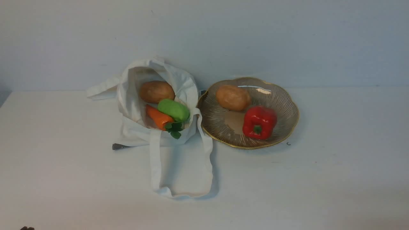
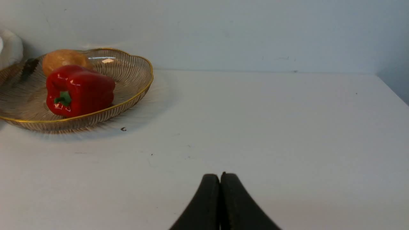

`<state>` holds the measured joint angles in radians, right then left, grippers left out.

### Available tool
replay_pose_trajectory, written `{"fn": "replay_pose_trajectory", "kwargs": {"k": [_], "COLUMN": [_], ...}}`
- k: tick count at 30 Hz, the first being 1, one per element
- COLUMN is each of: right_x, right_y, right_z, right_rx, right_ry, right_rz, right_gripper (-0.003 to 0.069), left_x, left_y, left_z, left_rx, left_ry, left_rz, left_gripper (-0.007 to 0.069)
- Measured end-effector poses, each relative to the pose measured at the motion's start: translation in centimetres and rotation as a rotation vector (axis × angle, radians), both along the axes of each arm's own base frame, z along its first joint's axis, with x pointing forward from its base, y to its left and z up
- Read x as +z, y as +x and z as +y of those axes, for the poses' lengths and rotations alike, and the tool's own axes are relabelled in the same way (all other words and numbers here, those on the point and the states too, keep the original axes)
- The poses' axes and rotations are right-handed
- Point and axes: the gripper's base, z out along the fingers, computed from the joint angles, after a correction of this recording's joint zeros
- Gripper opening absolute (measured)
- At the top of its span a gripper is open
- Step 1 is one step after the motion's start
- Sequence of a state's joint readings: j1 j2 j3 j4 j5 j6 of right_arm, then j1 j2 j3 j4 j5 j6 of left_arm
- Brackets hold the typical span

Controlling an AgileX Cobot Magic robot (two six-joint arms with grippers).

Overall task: Take vegetables from cloth bag on white table place on plate.
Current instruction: 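Reach into the cloth bag toward a vegetable inside it with the left gripper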

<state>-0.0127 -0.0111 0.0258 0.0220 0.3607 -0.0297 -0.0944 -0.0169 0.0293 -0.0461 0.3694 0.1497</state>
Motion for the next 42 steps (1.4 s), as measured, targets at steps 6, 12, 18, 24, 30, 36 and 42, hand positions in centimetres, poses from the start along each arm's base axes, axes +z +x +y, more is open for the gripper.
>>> {"fn": "replay_pose_trajectory", "kwargs": {"k": [6, 12, 18, 24, 30, 36, 42], "right_x": [0.0, 0.0, 0.0, 0.0, 0.0, 0.0, 0.0], "right_y": [0.0, 0.0, 0.0, 0.0, 0.0, 0.0, 0.0], "right_z": [0.0, 0.0, 0.0, 0.0, 0.0, 0.0, 0.0], "right_rx": [0.000, 0.000, 0.000, 0.000, 0.000, 0.000, 0.000], "right_ry": [0.001, 0.001, 0.001, 0.001, 0.001, 0.001, 0.001], "right_rz": [0.000, 0.000, 0.000, 0.000, 0.000, 0.000, 0.000], "right_gripper": [-0.0015, -0.0015, -0.0015, -0.0015, -0.0015, -0.0015, -0.0015], "left_x": [0.0, 0.0, 0.0, 0.0, 0.0, 0.2, 1.3], "left_y": [0.0, 0.0, 0.0, 0.0, 0.0, -0.2, -0.4], "left_z": [0.0, 0.0, 0.0, 0.0, 0.0, -1.2, -2.6], "left_rx": [0.000, 0.000, 0.000, 0.000, 0.001, 0.029, 0.033], "left_ry": [0.000, 0.000, 0.000, 0.000, -0.013, -0.557, -1.237], "left_rz": [0.000, 0.000, 0.000, 0.000, 0.001, 0.076, 0.199], "left_gripper": [-0.0004, -0.0004, -0.0004, -0.0004, -0.0004, -0.0004, -0.0004]}}
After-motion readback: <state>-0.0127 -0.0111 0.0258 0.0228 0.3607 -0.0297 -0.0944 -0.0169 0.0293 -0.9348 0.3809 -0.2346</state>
